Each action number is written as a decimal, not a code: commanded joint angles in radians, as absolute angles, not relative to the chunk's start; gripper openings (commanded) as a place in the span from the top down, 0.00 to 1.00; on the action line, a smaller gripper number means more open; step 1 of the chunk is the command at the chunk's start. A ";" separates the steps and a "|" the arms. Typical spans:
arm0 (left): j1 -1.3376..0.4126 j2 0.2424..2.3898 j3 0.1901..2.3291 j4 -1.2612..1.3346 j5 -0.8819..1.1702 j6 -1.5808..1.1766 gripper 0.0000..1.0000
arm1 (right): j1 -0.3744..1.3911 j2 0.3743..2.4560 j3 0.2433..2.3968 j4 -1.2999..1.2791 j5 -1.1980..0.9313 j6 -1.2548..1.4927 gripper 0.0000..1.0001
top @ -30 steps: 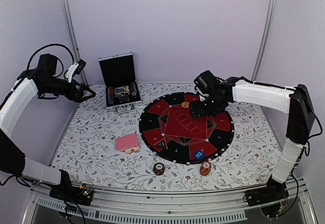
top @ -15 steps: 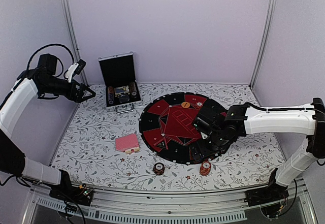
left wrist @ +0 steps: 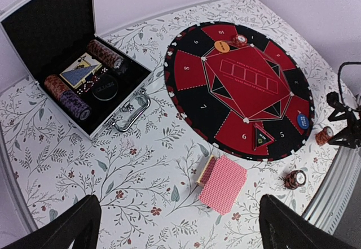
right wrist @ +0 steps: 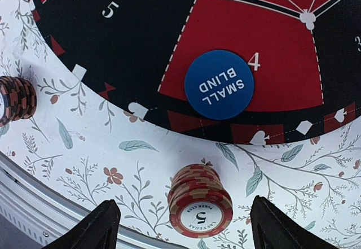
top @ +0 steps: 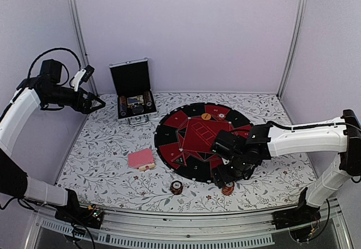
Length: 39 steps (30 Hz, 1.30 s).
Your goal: Distribute texas hold em gaming equipment
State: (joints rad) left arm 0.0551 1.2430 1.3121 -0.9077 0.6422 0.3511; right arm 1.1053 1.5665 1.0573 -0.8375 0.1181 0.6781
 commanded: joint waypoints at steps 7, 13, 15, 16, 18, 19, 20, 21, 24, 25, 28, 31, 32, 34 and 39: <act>0.063 1.233 1.333 -0.930 0.649 0.356 0.00 | 1.111 1.578 0.987 -0.801 0.079 0.696 0.20; 0.063 1.232 1.332 -0.934 0.647 0.357 0.00 | 1.114 1.576 0.969 -0.778 0.061 0.699 0.27; 0.062 1.230 1.332 -0.934 0.646 0.357 0.00 | 1.114 1.578 0.968 -0.776 0.061 0.698 0.29; 0.063 1.230 1.333 -0.934 0.646 0.357 0.00 | 1.114 1.577 0.968 -0.775 0.063 0.697 0.29; 0.063 1.230 1.333 -0.934 0.644 0.357 0.00 | 1.114 1.580 0.966 -0.775 0.066 0.697 0.32; 0.062 1.230 1.333 -0.934 0.644 0.358 0.00 | 1.114 1.581 0.966 -0.776 0.069 0.698 0.33; 0.062 1.230 1.333 -0.934 0.642 0.359 0.00 | 1.114 1.581 0.966 -0.778 0.071 0.698 0.34; 0.063 1.230 1.333 -0.936 0.642 0.359 0.00 | 1.114 1.582 0.966 -0.778 0.073 0.698 0.36; 0.062 1.230 1.336 -0.936 0.641 0.360 0.00 | 1.114 1.588 0.966 -0.779 0.079 0.697 0.41; 0.062 1.229 1.337 -0.936 0.641 0.362 0.00 | 1.114 1.590 0.967 -0.781 0.081 0.696 0.42; 0.062 1.230 1.339 -0.939 0.641 0.362 0.00 | 1.114 1.597 0.966 -0.782 0.086 0.695 0.44; 0.062 1.229 1.339 -0.940 0.641 0.362 0.00 | 1.113 1.599 0.963 -0.783 0.091 0.693 0.45; 0.063 1.229 1.339 -0.940 0.640 0.363 0.00 | 1.114 1.600 0.963 -0.786 0.094 0.693 0.45; 0.062 1.229 1.341 -0.941 0.641 0.363 0.00 | 1.114 1.602 0.963 -0.791 0.101 0.693 0.45; 0.062 1.228 1.342 -0.941 0.641 0.363 0.00 | 1.114 1.591 0.965 -0.793 0.109 0.695 0.49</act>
State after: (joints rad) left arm 0.0551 1.2430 1.3132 -0.9234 0.6395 0.3519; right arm 1.1061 1.5883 0.9722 -0.7868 0.0814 0.6922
